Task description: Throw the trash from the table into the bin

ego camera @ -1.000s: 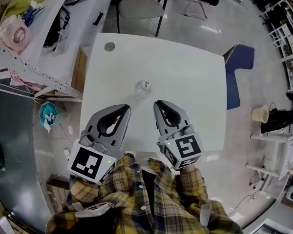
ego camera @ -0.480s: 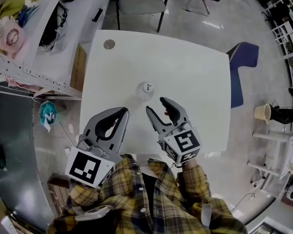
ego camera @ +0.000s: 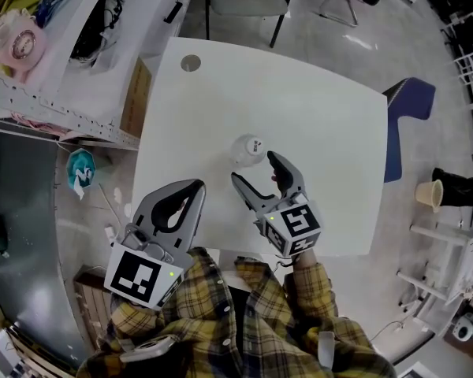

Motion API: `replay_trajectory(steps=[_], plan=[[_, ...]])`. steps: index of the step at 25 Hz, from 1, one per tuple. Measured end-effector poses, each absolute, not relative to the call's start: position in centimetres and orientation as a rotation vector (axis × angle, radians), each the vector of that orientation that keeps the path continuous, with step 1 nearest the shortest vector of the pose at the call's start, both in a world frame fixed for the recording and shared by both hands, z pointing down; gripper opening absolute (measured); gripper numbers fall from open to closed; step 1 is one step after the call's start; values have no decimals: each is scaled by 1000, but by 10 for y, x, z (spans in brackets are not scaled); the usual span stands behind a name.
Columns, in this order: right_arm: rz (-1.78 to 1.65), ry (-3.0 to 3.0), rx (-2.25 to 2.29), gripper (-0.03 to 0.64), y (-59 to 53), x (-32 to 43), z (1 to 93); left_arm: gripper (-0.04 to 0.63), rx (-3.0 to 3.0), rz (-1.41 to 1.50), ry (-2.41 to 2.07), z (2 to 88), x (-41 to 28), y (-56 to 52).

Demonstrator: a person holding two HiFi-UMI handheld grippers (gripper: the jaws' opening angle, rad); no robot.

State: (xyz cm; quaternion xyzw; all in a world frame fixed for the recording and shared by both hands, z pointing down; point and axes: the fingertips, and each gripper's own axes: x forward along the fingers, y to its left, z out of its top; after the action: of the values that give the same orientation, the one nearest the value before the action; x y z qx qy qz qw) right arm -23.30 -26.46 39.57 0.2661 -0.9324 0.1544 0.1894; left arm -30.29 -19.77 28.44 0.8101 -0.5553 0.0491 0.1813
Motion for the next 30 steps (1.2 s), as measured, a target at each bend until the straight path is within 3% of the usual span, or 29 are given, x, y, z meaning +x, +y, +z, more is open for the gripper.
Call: replay_trajectory(steps=[20,30], plan=[[416,-2585,671,347,-286,-266,430,8,2143,171,-1674,306,-332,-186],[375,-2574,690,307,-288,-267,422,8,2136,164,-1696,303,-340,-184]])
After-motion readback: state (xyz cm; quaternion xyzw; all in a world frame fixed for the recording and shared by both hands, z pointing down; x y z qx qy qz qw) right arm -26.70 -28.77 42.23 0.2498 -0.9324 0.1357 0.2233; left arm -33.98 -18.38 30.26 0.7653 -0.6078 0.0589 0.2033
